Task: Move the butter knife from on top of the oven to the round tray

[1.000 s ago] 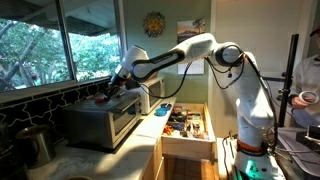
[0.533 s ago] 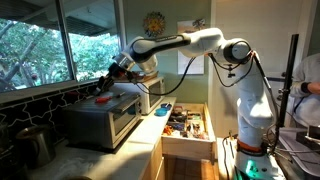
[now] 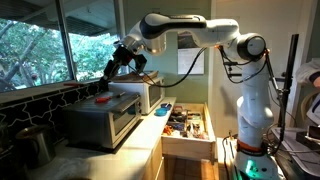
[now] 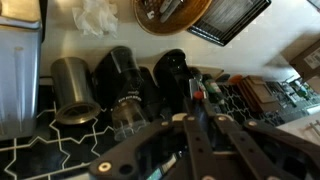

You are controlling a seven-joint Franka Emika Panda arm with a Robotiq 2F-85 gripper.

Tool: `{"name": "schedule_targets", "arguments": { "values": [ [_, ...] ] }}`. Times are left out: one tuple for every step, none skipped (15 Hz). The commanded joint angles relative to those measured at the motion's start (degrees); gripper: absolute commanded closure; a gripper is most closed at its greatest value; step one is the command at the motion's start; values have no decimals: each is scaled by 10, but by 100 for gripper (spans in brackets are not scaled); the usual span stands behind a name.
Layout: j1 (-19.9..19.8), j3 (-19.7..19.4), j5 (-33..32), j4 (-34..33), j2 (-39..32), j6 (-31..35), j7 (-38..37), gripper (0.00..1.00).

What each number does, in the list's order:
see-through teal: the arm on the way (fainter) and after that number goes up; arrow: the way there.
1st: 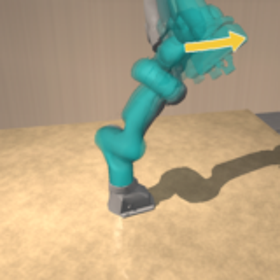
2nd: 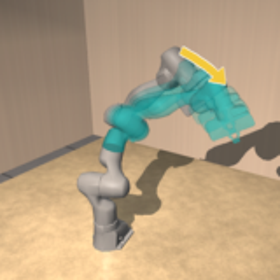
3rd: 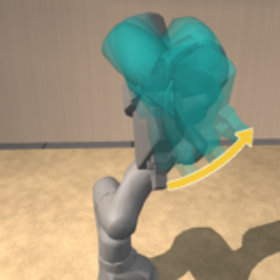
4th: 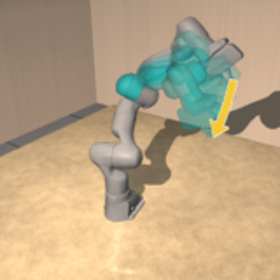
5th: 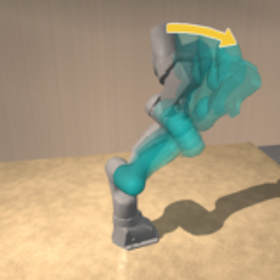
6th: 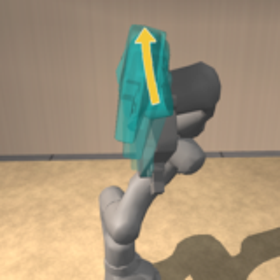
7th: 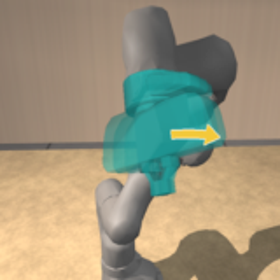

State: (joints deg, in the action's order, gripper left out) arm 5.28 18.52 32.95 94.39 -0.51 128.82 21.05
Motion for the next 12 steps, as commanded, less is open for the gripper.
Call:
{"name": "schedule_targets", "arguments": {
  "values": [
    [40, -15, -20, 9, -16, -79, -43, 98],
    [47, -14, -14, 5, -22, -108, -52, 98],
    [56, -10, 0, 3, -28, -131, -56, 98],
    [64, -7, 6, -4, -39, -156, -65, 98],
    [72, -5, 0, -10, -50, -173, -78, 98],
    [87, -3, -49, -2, -61, -131, -88, 98],
    [95, -2, -76, 0, -75, -101, -87, 98],
    [105, -4, -124, 9, -90, -48, -77, 98],
    [112, -5, -149, 14, -112, 12, -72, 98],
    [116, -9, -170, -1, -138, 58, -76, 98],
    [121, -10, -192, -7, -164, 111, -76, 98],
    [124, -11, -204, -14, -188, 166, -81, 98]
  ]
}}
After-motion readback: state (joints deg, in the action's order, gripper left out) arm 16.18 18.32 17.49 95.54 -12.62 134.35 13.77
